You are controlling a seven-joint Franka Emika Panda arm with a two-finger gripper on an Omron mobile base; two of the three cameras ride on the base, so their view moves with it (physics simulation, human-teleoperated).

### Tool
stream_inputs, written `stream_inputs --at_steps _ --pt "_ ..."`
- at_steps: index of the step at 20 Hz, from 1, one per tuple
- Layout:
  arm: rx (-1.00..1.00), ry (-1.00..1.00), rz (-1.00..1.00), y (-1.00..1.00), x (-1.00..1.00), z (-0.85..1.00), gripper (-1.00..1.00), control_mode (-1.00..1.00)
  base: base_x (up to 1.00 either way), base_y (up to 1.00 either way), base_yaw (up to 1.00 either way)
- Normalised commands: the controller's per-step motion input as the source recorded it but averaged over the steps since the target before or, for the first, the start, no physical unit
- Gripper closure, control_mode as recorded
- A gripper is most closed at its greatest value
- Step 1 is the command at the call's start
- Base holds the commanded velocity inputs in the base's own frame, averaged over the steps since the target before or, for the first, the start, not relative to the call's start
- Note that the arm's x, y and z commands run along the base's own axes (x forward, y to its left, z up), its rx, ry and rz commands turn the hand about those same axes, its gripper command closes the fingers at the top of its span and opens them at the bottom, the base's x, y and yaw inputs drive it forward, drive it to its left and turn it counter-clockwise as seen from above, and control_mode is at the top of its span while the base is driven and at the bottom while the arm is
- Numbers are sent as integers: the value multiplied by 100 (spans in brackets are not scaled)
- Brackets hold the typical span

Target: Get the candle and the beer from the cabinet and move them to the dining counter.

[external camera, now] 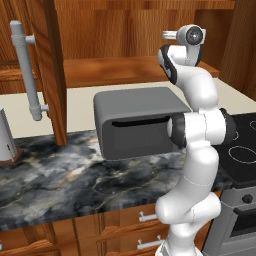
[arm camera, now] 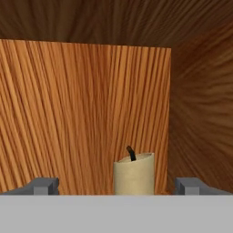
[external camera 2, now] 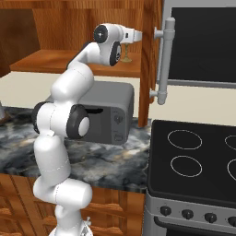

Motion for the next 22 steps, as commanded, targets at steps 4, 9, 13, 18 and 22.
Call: stream_inputs --at_steps 4,9,13,18,22 --pt "0 0 0 0 0 0 100 -100 0 0 0" --pt "0 0 0 0 0 0 100 -100 0 0 0" --pt "0 0 0 0 0 0 100 -100 0 0 0" --pt "0 0 0 0 0 0 100 -100 0 0 0" --pt "0 0 0 0 0 0 100 -100 0 0 0"
